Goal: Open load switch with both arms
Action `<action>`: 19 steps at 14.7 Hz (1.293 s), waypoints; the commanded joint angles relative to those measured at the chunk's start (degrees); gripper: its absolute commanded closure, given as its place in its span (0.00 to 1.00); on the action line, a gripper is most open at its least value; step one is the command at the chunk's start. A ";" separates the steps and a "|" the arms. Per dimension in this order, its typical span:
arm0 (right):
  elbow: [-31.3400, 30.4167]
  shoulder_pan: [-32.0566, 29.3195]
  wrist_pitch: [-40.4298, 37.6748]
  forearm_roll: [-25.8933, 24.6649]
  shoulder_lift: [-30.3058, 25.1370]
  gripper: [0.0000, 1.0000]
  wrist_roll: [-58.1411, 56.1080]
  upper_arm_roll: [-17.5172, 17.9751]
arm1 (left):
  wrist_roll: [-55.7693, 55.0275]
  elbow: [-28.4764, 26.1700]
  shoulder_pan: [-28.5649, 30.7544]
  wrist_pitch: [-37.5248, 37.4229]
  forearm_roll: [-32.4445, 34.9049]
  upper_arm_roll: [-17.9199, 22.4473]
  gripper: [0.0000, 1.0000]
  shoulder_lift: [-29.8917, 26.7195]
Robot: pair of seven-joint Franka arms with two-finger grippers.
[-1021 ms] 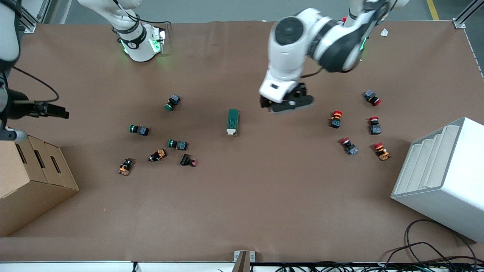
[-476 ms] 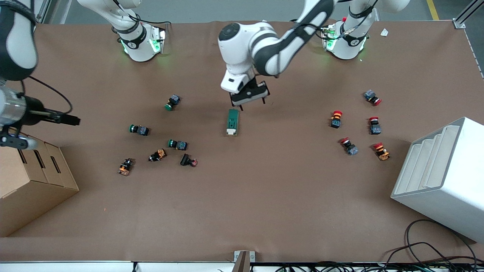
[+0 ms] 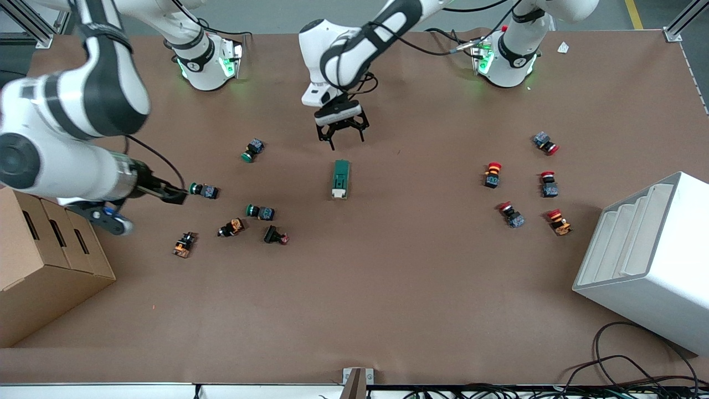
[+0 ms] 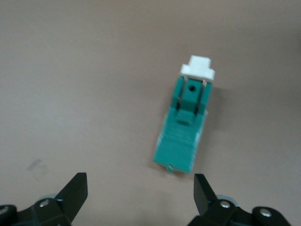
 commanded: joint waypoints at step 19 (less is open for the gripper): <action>-0.06 25.10 25.15 12.17 22.64 0.00 49.28 0.65 | -26.10 -5.31 -5.38 -12.04 49.39 2.73 0.02 11.94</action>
